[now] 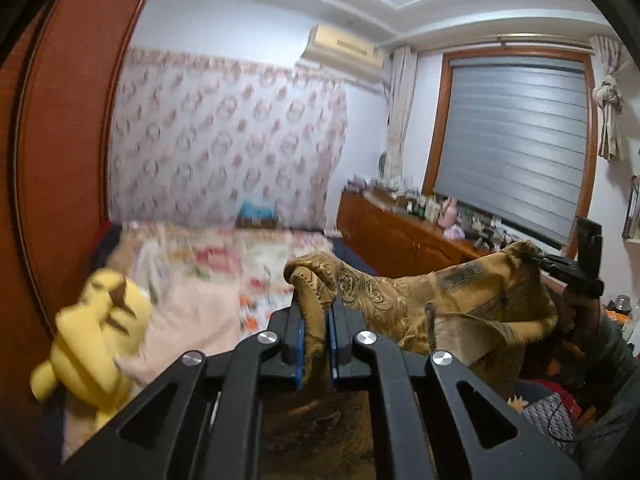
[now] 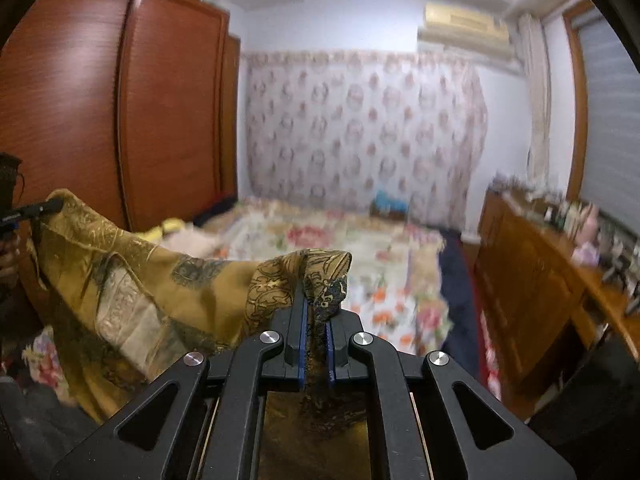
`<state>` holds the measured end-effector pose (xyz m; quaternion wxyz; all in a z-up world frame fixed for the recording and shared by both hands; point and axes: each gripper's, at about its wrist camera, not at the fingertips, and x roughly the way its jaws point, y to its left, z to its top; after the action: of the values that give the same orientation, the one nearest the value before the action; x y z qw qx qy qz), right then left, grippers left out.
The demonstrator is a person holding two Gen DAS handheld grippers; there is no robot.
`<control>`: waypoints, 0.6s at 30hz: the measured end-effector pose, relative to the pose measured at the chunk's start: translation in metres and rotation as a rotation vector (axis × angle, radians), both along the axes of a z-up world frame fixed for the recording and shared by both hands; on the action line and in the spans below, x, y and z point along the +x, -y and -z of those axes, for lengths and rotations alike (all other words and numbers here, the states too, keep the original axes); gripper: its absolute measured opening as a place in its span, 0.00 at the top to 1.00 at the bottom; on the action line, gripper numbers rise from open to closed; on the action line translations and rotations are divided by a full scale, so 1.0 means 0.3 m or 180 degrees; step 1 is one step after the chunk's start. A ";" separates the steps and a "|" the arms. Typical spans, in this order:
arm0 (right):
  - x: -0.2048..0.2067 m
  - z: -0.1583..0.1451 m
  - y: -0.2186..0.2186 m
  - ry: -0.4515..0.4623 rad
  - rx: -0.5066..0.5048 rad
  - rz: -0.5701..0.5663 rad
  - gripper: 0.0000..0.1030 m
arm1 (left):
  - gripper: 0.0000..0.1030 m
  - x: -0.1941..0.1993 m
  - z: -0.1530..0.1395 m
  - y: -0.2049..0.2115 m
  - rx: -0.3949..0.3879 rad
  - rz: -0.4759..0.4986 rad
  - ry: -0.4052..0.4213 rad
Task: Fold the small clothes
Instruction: 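Lift the grasped hem high above the bed with both grippers, then lay the hem over onto the collar half and open both grippers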
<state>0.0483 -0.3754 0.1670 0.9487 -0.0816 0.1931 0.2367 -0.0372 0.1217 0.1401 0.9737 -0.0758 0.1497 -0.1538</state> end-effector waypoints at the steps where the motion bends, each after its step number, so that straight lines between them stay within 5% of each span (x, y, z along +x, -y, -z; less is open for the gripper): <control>1: -0.009 -0.044 0.004 0.0066 0.0020 -0.0020 0.96 | 0.94 0.002 -0.022 -0.008 0.0010 -0.0011 0.0043; 8: -0.040 -0.294 -0.008 0.0533 -0.0003 -0.0028 0.96 | 0.94 0.025 -0.187 -0.063 0.0091 -0.0163 0.0373; 18: 0.043 -0.487 -0.026 0.0829 0.0081 -0.0019 0.96 | 0.94 0.164 -0.316 -0.140 0.0199 -0.0467 0.0528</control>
<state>0.0611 -0.3676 0.3131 0.9660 -0.1002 0.0650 0.2293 0.0119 0.1637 0.2351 0.9933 -0.0431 0.0674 -0.0831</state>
